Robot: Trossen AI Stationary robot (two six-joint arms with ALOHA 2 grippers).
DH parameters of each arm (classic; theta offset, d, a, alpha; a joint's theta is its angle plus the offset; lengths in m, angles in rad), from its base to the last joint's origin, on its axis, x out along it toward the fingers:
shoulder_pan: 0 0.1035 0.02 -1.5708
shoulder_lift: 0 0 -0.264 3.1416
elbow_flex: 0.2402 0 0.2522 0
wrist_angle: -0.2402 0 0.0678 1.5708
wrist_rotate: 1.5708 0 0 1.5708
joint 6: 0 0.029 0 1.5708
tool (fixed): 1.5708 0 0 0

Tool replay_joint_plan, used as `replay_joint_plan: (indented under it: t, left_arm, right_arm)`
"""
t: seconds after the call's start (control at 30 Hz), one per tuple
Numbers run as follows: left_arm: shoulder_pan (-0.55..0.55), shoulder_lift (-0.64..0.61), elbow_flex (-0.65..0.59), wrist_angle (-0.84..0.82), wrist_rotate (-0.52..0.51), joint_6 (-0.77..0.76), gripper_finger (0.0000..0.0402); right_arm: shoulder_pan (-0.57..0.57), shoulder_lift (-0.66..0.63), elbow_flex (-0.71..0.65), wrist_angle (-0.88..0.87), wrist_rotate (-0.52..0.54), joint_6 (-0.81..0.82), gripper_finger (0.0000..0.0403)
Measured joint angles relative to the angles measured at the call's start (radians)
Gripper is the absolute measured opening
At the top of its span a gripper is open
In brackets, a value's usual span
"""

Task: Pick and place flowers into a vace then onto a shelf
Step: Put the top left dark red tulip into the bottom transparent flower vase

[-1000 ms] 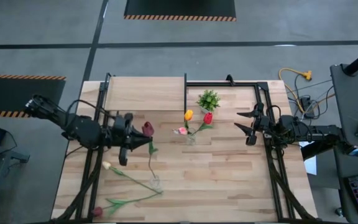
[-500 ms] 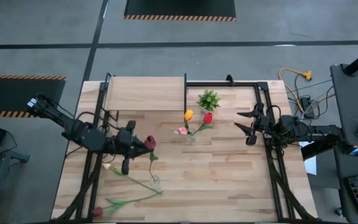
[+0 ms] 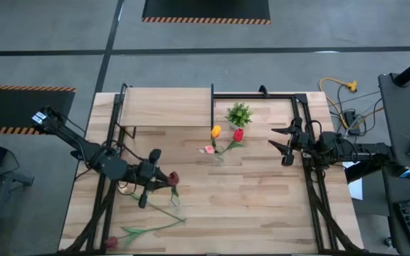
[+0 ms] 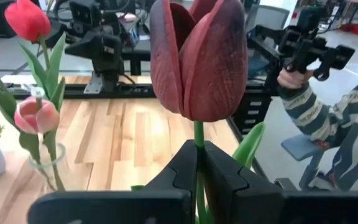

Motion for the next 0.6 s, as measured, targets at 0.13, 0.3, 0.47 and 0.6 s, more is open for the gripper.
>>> replay_joint_plan:
  t: [0.13, 0.3, 0.47, 0.6]
  left_arm:
    - [0.0, 0.0, -0.008, 0.02, 0.001, -0.001, 0.0006]
    - [0.0, 0.0, -0.009, 0.018, 0.001, 0.0, 0.0008]
    - [0.0, 0.001, -0.016, 0.017, 0.002, 0.016, 0.0014]
    - [0.0, 0.002, -0.032, 0.016, 0.003, 0.016, 0.0053]
  right_arm:
    - [0.0, 0.0, 0.0, 0.0, 0.0, 0.0, 0.021]
    - [0.0, 0.0, 0.0, 0.001, 0.0, 0.002, 0.021]
    - [0.0, 0.0, 0.0, 0.002, 0.0, 0.002, 0.021]
    - [0.0, 0.0, 0.0, 0.002, 0.0, 0.003, 0.021]
